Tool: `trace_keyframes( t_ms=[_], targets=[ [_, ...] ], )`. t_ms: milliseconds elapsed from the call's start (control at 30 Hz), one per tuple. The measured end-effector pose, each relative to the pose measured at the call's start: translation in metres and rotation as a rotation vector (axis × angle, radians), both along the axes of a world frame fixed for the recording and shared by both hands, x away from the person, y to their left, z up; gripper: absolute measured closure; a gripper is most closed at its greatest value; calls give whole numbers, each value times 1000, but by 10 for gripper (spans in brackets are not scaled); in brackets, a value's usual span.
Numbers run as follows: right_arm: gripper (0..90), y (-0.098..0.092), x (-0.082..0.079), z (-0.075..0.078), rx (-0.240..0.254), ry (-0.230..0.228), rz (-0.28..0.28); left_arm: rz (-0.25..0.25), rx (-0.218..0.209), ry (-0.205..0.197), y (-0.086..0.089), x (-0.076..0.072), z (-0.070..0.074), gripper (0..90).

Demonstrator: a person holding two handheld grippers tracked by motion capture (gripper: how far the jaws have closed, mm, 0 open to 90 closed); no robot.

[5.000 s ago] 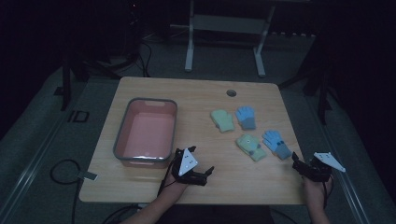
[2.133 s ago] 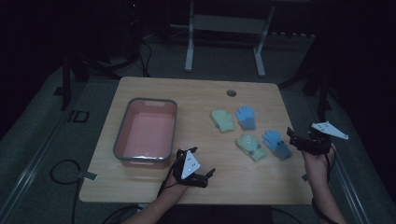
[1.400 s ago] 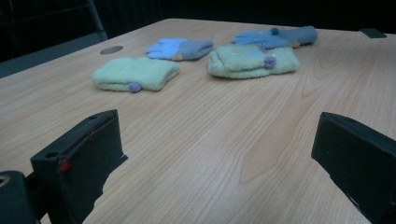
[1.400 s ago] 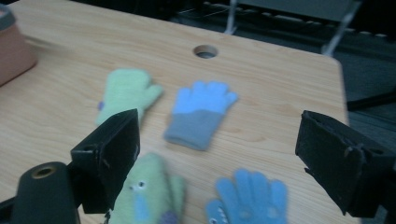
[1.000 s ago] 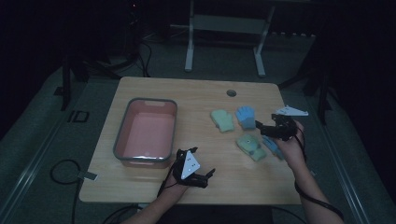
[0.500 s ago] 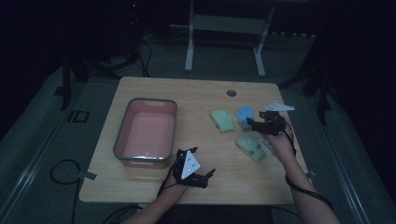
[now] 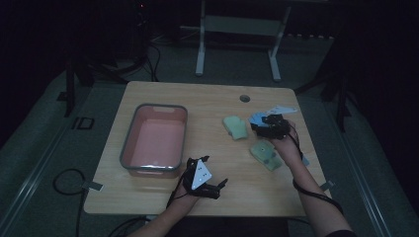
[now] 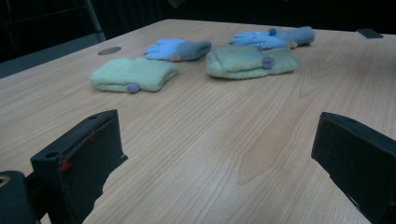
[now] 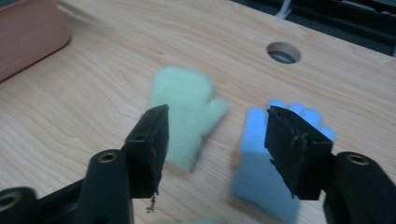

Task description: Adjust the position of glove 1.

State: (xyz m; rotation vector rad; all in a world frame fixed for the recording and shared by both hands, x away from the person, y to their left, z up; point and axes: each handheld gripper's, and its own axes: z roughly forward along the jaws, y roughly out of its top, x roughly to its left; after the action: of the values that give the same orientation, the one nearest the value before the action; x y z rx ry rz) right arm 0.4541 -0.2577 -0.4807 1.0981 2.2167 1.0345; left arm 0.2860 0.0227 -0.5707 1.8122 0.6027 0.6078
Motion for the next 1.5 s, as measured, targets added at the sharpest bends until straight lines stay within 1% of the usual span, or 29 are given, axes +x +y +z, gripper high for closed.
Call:
trace_keyframes(
  t_ms=[233,367,467,633,700,833,967,1033,1067,1133,1200,1267,1333,1367,1400,1500],
  targets=[
    [447,16,11,-9,-13,30,36,-1,-2,1,0,0,0,22],
    [469,25,19,-17,-15,56,59,-2,-3,3,1,0,0,21],
    [490,32,24,-22,-27,67,67,-3,-4,1,1,0,0,21],
    [523,40,33,-31,-32,91,79,-4,-6,2,1,0,0,22],
    [543,42,36,-35,-40,98,80,-5,-6,2,1,0,0,22],
    [556,45,44,-43,-47,120,79,-6,-8,3,1,0,0,22],
    [613,47,51,-50,-53,134,63,-6,-11,6,1,1,0,22],
    [614,49,54,-53,-41,146,63,-7,-11,5,1,1,0,22],
    [614,49,55,-54,-44,147,60,-7,-11,5,1,1,0,22],
    [615,51,56,-58,-45,162,66,-7,-12,6,1,1,0,22],
    [615,53,57,-61,-67,171,60,-7,-12,6,1,1,0,21],
    [615,54,58,-63,-68,175,61,-6,-12,6,1,1,0,22],
    [628,55,57,-65,-75,165,59,-6,-10,5,1,1,0,21],
    [641,55,57,-65,-72,166,53,-6,-8,4,1,0,0,22],
    [668,55,56,-66,-66,164,44,-5,-8,4,1,0,0,22],
    [755,58,55,-67,-69,157,40,-5,-9,5,1,0,0,22]
  ],
)
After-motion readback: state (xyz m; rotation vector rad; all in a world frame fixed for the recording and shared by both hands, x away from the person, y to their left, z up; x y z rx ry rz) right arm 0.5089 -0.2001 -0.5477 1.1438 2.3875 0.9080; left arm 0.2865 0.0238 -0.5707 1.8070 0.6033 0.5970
